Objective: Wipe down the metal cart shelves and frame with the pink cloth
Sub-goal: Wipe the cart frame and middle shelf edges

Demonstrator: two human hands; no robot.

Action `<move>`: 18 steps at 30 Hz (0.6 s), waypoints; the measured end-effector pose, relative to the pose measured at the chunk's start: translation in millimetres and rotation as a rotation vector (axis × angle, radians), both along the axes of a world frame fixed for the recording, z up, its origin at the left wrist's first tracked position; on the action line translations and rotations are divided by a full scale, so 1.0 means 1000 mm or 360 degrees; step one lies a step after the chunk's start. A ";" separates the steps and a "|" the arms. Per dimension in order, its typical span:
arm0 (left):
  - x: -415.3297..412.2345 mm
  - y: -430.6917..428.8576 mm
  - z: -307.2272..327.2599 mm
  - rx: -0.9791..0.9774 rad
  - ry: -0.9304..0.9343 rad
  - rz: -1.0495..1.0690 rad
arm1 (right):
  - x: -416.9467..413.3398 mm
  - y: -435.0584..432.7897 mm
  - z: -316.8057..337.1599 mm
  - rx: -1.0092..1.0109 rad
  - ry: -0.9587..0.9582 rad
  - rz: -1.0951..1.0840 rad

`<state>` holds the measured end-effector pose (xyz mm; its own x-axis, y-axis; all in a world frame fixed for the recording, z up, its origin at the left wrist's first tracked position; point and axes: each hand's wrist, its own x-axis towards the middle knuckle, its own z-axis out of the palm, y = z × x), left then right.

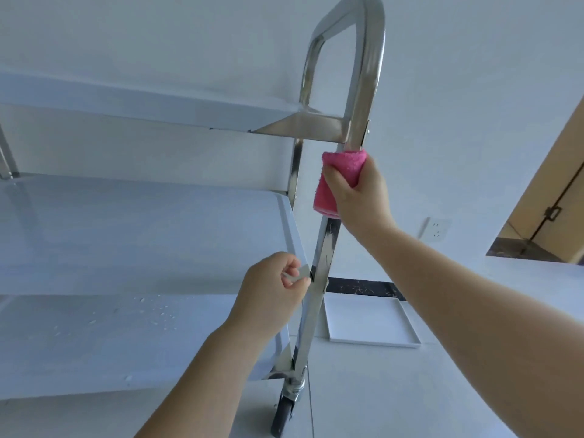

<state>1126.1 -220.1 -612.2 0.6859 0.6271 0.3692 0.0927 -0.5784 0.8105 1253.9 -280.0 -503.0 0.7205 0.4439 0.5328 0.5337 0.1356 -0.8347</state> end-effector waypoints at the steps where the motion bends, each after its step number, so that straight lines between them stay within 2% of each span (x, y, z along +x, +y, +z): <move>1: 0.004 0.002 0.001 0.0007 0.0016 0.0005 | -0.002 -0.004 -0.004 0.0010 -0.0026 0.0047; 7: 0.034 -0.006 -0.007 -0.0130 0.0068 -0.0099 | 0.011 -0.028 -0.057 -0.0202 -0.0146 0.0459; 13: 0.047 -0.012 -0.009 -0.0293 0.0005 0.0018 | 0.068 -0.057 -0.085 -0.0317 -0.0240 0.0690; 15: 0.053 -0.019 -0.007 -0.0291 -0.0032 0.0172 | 0.088 -0.057 -0.091 -0.0297 -0.0190 0.0682; 18: 0.070 -0.033 -0.005 -0.0158 0.0025 0.0575 | 0.124 -0.045 -0.102 -0.0326 -0.0081 0.0760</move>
<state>1196.4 -252.9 -617.1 0.4188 0.8619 0.2857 0.2893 -0.4249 0.8577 1378.1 -325.5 -605.0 0.3879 0.8154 0.4298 0.4930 0.2104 -0.8442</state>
